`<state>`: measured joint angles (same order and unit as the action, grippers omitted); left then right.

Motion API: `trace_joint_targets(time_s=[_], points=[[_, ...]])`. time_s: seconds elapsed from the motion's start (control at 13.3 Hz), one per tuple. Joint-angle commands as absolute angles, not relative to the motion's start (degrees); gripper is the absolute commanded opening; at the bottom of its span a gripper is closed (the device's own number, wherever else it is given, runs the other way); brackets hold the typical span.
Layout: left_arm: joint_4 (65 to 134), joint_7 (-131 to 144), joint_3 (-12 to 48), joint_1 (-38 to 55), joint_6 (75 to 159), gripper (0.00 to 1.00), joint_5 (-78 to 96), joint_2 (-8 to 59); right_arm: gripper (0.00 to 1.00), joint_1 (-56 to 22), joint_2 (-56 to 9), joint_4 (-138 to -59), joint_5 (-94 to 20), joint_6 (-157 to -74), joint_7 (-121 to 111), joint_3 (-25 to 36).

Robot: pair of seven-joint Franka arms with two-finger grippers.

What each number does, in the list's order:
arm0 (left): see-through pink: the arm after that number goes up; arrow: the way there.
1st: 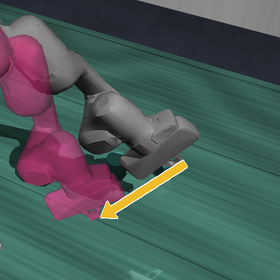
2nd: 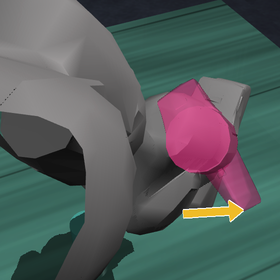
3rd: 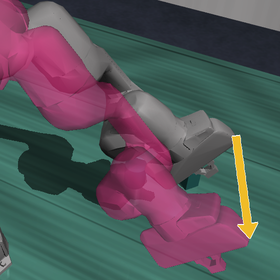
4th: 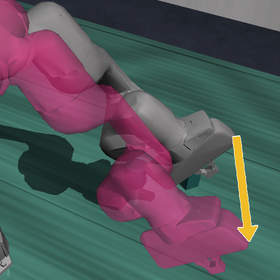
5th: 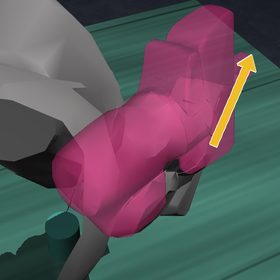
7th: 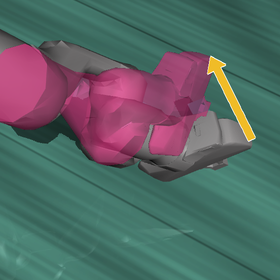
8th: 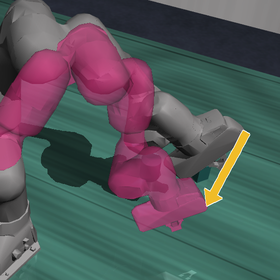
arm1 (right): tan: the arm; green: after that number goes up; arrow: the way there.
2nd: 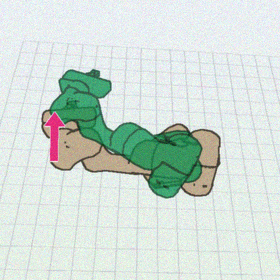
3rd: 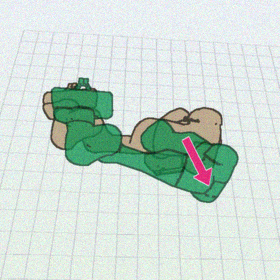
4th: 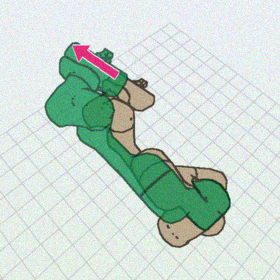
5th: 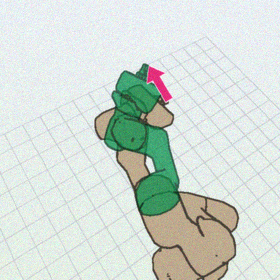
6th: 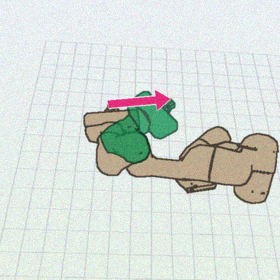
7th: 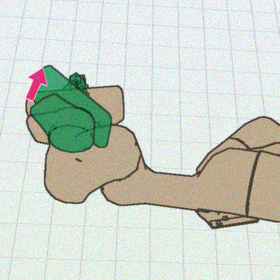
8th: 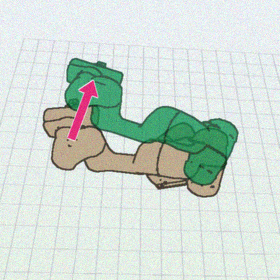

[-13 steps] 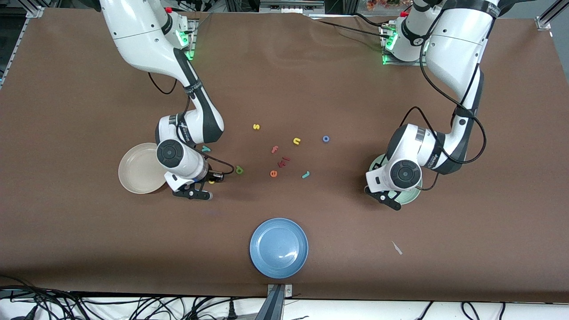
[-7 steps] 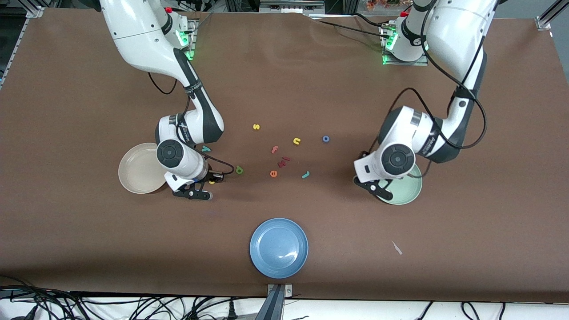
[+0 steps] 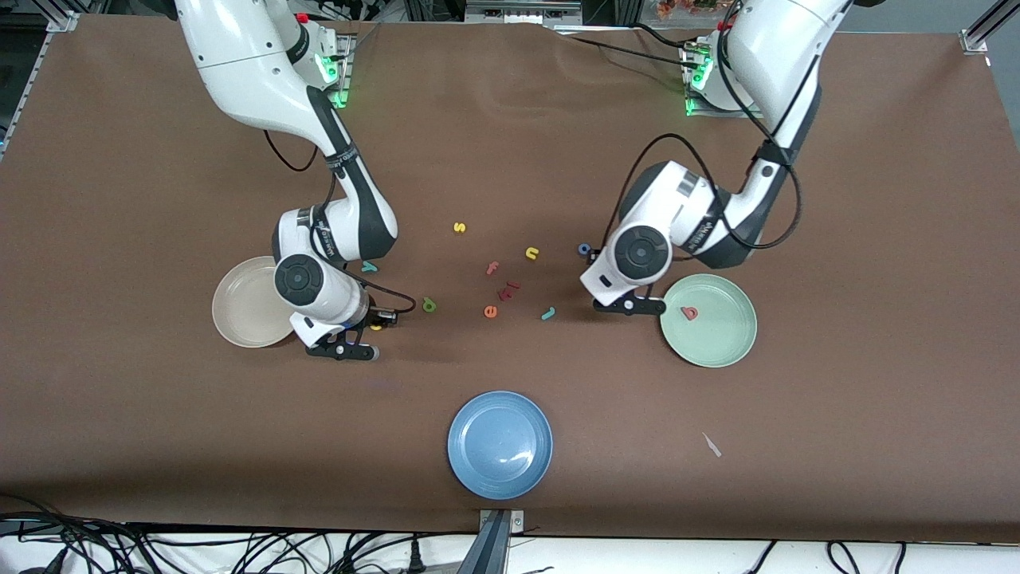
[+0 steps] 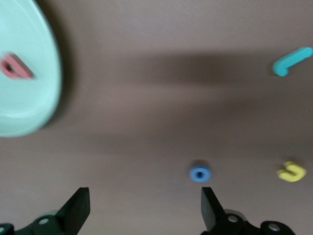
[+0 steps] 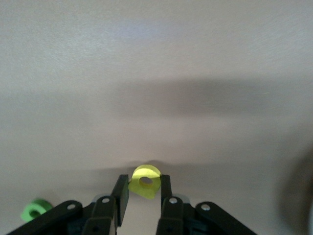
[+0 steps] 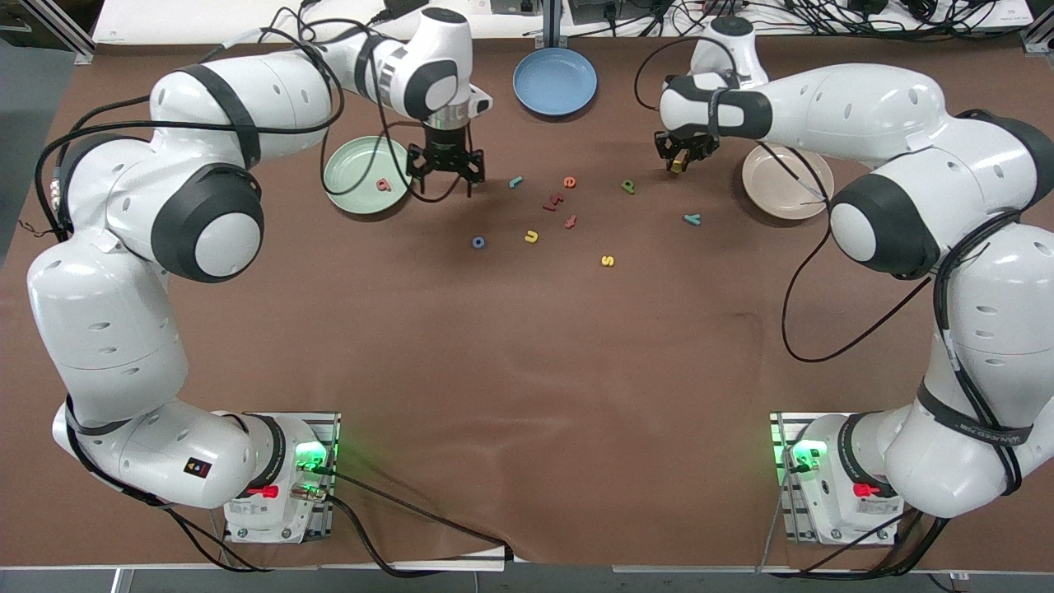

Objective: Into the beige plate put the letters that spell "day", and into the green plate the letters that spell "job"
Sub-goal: 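Place the yellow letter on the white plate while the left gripper reaches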

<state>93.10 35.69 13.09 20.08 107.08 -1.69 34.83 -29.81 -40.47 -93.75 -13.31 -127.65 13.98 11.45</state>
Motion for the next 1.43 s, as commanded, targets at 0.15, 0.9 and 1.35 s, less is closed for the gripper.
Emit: trace_joint_targets(time_s=[0.15, 0.9, 1.35], points=[[102.7, 50.1, 13.6, 23.7, 121.4, 1.0, 0.4, 34.7, 0.04, -27.8, -33.5, -97.2, -13.8, -119.4, -3.2, 16.5], [107.0, 54.8, 13.5, 25.2, 126.0, 0.46, -0.1, 34.8, 0.2, -27.8, -27.9, -111.3, -14.2, -124.2, -22.2, 27.1], [107.0, 54.1, 13.5, 24.4, 127.2, 0.39, -0.1, 35.4, 1.0, -28.6, -27.7, -105.8, -14.1, -115.4, -21.6, 26.4]])
